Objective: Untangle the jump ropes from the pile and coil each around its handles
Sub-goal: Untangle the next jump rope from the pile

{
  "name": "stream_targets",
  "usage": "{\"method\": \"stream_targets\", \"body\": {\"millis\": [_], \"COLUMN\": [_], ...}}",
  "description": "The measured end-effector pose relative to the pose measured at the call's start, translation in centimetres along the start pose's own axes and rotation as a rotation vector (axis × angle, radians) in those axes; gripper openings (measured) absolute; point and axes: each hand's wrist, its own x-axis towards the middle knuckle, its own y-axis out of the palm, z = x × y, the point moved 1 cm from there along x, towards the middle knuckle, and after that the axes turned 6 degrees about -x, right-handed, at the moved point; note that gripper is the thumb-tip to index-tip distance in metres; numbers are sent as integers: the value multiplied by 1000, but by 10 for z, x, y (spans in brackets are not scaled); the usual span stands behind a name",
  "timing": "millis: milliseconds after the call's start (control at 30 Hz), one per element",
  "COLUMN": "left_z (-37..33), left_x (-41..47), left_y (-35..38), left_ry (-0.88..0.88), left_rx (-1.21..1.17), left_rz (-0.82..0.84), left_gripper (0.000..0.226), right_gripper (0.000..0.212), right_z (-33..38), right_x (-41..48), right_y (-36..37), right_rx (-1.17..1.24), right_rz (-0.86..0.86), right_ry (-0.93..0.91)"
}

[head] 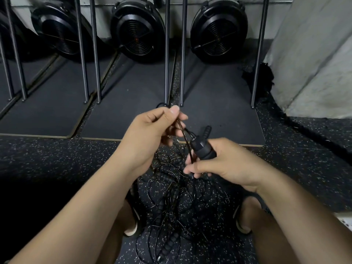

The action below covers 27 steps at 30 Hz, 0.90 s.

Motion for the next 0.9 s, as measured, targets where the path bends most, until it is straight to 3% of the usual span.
{"method": "stream_targets", "body": {"millis": [133, 233, 400, 500, 667, 767, 900], "left_z": [3, 10, 27, 37, 50, 55, 48], "left_x": [4, 3, -9, -16, -19, -18, -16], "left_y": [-3, 2, 20, 30, 38, 37, 37], "left_ry": [-37, -154, -361, -399, -270, -172, -121], "left_rx": [45, 168, 320, 374, 571, 666, 525], "left_rz": [-149, -120, 293, 438, 455, 493, 469], "left_gripper": [40, 55, 61, 60, 30, 24, 24], "right_gripper": [12, 11, 22, 20, 9, 10, 23], "right_z": [9, 18, 21, 16, 8, 2, -6], "right_x": [-4, -10, -10, -9, -7, -3, 3], "right_y": [2, -4, -21, -34, -52, -55, -54], "right_rx": [121, 296, 622, 708, 799, 822, 688], "right_rz": [-34, -76, -297, -387, -508, -532, -492], "right_ry": [-81, -161, -241, -239, -208, -183, -102]}}
